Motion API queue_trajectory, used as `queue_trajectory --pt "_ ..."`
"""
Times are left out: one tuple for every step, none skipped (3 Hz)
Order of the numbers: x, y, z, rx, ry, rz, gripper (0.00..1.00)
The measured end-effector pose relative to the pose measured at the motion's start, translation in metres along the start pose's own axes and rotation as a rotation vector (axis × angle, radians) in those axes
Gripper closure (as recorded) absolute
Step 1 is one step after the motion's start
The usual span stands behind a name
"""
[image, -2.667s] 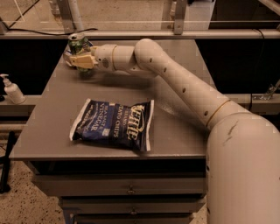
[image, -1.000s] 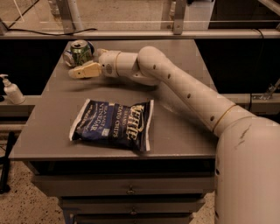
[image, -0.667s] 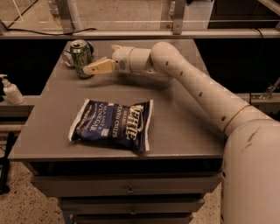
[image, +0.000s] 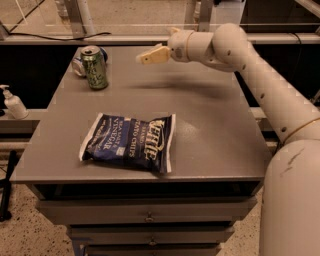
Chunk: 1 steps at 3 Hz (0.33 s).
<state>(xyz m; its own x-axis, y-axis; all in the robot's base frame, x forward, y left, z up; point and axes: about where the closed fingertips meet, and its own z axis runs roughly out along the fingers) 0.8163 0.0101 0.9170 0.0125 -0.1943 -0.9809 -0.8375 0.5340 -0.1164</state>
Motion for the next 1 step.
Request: queue_trajectory --pt "-0.0058 -0.0044 -0.0013 0.009 -0.008 -0.005 0.0"
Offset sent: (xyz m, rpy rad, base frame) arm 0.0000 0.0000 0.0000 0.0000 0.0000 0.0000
